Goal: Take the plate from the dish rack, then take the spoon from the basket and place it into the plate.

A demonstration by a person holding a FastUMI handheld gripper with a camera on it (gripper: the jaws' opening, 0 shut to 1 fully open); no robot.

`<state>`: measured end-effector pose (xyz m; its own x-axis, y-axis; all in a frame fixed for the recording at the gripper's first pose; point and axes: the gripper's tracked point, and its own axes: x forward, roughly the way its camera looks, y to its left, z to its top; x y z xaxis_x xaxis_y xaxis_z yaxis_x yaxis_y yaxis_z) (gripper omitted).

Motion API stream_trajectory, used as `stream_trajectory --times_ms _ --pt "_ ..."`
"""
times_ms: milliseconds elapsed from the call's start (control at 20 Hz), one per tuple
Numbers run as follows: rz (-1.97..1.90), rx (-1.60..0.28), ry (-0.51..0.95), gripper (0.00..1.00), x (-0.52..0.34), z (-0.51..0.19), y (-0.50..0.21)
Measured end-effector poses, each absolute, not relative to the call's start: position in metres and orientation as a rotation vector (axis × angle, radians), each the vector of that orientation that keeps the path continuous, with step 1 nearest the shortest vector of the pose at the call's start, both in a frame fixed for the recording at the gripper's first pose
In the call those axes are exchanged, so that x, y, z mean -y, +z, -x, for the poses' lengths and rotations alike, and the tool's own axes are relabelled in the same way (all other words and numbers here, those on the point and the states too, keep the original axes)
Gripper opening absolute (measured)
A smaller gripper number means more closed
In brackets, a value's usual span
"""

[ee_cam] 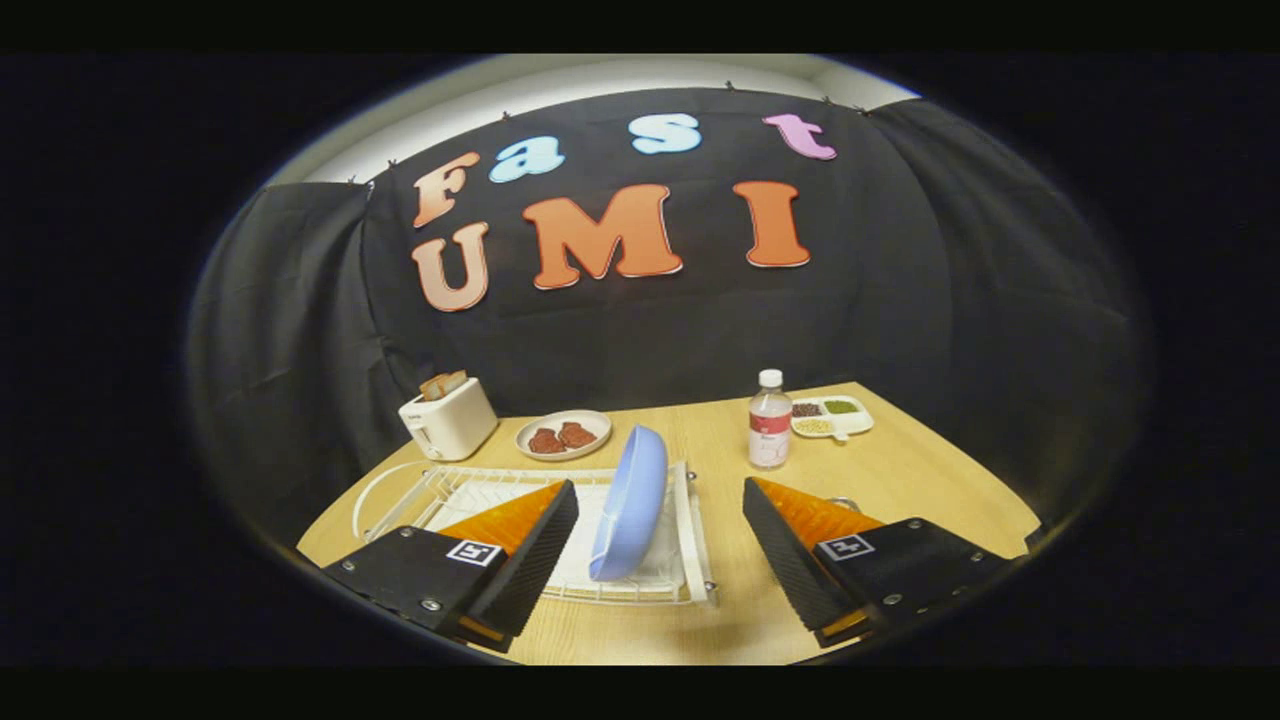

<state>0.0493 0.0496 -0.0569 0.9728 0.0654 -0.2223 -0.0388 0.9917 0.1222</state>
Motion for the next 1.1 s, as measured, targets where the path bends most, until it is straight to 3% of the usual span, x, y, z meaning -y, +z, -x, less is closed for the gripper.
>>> stream_trajectory --times_ms 250,550,750,950,1100 --pt "-0.114 -0.288 -0.008 0.99 -0.05 -0.08 -0.075" --pt "-0.141 -0.389 -0.005 0.85 -0.066 -0.107 -0.103" --pt "-0.159 -0.432 -0.009 0.69 -0.075 -0.119 -0.115" --pt "-0.142 -0.44 -0.07 0.35 -0.071 -0.125 -0.116" --pt "-0.1 -0.422 -0.129 0.29 -0.064 -0.125 -0.109"
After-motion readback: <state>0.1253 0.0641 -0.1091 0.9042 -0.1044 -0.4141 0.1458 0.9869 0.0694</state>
